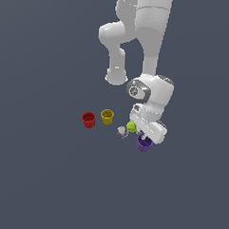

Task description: Pick up a designated object from a clutter of objects.

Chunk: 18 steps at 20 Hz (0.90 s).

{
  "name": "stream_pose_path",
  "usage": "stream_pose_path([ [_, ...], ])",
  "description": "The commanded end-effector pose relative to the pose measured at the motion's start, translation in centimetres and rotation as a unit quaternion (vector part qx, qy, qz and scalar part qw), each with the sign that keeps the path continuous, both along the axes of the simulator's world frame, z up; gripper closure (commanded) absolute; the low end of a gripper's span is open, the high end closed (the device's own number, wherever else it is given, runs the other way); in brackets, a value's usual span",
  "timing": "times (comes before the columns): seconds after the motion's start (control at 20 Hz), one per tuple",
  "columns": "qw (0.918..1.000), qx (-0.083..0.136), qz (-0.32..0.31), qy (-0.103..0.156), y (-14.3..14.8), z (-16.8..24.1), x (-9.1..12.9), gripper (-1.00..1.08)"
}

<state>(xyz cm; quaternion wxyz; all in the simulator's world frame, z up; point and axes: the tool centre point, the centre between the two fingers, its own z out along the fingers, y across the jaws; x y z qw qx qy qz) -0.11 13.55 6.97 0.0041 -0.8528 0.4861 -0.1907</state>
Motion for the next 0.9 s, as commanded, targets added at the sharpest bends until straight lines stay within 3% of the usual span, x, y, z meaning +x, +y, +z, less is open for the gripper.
stream_pose_path([
  [0.0, 1.0, 0.0, 0.0, 0.0, 0.0, 0.0, 0.0, 1.08],
  [0.45, 1.0, 0.0, 0.0, 0.0, -0.2, 1.9, 0.0, 1.08],
  [0.85, 1.0, 0.002, -0.001, 0.002, -0.6, 6.9, 0.1, 1.08],
])
